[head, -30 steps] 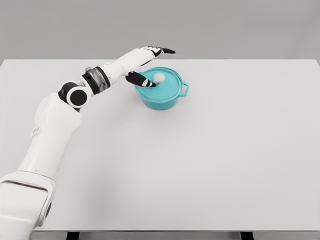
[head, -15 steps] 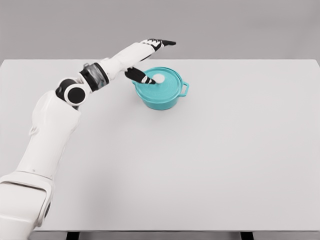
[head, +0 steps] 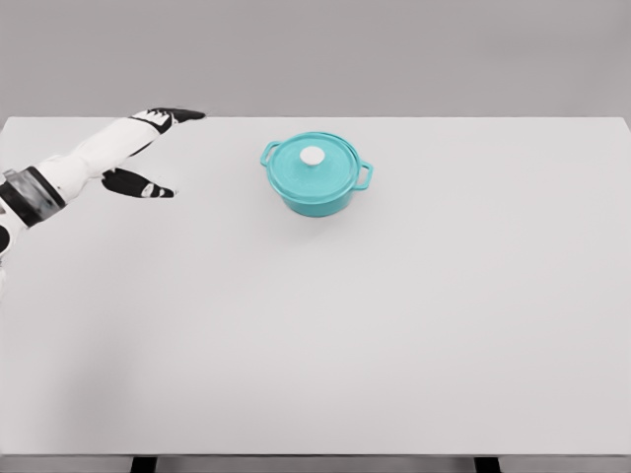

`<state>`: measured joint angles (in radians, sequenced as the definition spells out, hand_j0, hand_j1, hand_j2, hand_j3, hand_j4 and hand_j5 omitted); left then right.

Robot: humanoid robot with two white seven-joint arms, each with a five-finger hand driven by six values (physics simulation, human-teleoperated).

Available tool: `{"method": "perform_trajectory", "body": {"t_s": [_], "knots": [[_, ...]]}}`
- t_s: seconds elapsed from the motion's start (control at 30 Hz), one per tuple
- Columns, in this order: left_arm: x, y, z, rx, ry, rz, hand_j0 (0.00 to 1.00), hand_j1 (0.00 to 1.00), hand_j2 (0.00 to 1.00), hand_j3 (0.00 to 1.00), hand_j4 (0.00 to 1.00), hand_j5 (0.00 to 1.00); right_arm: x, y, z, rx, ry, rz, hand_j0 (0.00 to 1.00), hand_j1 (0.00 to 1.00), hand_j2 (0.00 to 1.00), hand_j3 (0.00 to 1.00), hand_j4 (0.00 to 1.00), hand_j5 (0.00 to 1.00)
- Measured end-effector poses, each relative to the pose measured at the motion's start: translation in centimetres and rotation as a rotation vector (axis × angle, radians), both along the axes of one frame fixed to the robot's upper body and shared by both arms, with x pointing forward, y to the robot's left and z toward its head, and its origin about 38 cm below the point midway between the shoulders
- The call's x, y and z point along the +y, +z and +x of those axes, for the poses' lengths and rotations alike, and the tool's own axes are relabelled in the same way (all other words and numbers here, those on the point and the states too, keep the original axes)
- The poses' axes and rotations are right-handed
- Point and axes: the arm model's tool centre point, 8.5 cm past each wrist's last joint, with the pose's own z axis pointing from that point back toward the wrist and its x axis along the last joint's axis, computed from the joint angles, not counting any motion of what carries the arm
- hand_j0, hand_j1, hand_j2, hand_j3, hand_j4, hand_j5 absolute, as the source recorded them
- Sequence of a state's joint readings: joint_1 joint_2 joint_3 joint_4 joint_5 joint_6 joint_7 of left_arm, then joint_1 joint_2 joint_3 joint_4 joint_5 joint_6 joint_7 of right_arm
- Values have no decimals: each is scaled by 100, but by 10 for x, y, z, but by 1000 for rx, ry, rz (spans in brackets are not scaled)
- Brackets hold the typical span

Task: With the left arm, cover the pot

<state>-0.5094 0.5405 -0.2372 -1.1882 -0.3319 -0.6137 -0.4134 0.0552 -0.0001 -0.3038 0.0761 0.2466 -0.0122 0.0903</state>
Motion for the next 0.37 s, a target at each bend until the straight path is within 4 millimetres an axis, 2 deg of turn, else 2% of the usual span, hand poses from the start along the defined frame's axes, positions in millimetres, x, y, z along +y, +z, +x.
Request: {"method": "perform_trajectory", "body": {"t_s": [0.07, 0.13, 0.37], "knots": [[18, 5, -5, -7, 31, -4, 100, 100, 100, 100, 100, 100, 0, 0, 0, 0, 0, 0, 100, 100, 100, 100, 100, 100], [28, 12, -5, -18, 49, -5, 100, 100, 100, 100, 100, 100, 0, 0, 0, 0, 0, 0, 100, 100, 100, 100, 100, 100], [38, 12, -8, -17, 68, -3, 100, 100, 100, 100, 100, 100, 0, 0, 0, 0, 0, 0, 100, 100, 100, 100, 100, 100]]}}
